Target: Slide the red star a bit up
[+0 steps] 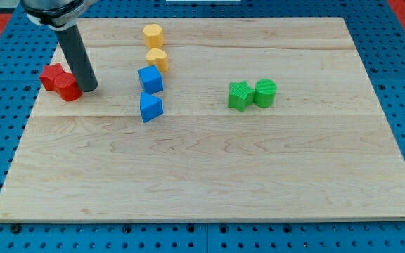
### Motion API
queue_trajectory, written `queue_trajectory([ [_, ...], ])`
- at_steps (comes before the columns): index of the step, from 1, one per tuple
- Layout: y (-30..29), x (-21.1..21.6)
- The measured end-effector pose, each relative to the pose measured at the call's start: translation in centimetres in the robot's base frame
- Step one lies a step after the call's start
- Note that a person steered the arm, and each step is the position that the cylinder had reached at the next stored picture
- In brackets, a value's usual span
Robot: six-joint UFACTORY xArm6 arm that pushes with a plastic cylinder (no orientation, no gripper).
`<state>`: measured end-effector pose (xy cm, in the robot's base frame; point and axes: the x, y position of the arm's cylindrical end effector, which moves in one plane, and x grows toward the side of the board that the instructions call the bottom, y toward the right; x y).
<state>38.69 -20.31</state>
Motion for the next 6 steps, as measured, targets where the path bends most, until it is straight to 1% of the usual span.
queue_trajectory([
  [1,-0.6,2.3],
  [2,-4.0,5.9],
  [3,-9.6,5.8],
  [4,-8.8,1.8],
  [5,-6.7,-2.6],
  [6,-4.2,-4.7],
])
